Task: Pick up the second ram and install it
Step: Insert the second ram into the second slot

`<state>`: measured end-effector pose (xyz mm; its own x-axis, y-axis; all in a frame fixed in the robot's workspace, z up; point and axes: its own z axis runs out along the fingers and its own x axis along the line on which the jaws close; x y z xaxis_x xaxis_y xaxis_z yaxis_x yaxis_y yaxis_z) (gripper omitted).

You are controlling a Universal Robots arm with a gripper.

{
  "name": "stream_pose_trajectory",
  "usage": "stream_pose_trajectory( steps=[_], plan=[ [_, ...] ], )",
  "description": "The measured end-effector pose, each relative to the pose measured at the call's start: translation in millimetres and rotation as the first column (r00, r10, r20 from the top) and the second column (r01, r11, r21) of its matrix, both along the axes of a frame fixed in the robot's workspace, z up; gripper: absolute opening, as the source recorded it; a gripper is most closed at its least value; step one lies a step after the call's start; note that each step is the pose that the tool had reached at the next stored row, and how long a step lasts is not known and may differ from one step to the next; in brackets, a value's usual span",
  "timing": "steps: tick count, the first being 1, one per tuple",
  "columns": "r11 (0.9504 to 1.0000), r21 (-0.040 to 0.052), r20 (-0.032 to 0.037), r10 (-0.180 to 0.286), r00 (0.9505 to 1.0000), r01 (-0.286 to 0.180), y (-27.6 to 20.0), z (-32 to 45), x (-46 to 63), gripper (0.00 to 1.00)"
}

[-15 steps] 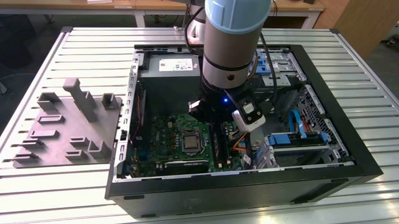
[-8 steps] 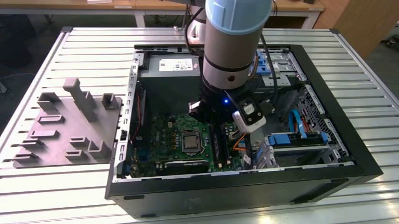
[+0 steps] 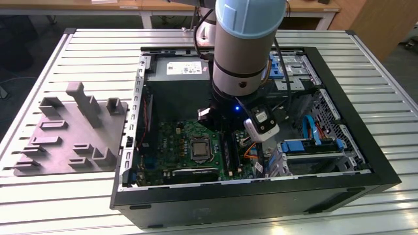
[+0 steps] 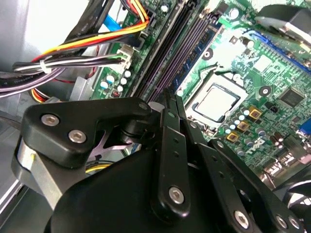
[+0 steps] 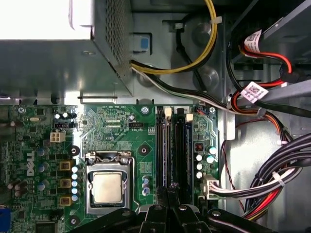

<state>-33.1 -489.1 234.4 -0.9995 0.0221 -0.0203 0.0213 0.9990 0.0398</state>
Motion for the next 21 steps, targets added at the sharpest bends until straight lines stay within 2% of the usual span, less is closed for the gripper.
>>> stream_pose_trajectory(
  steps=[16, 21],
  plan=[
    [1.0, 0.0001, 0.0, 0.005, 1.0, -0.005, -1.3, -4.7, 3.6, 0.11],
    [0.9999, 0.0069, 0.0001, 0.012, 0.9999, -0.012, -1.3, -5.0, 3.6, 0.11]
  ],
)
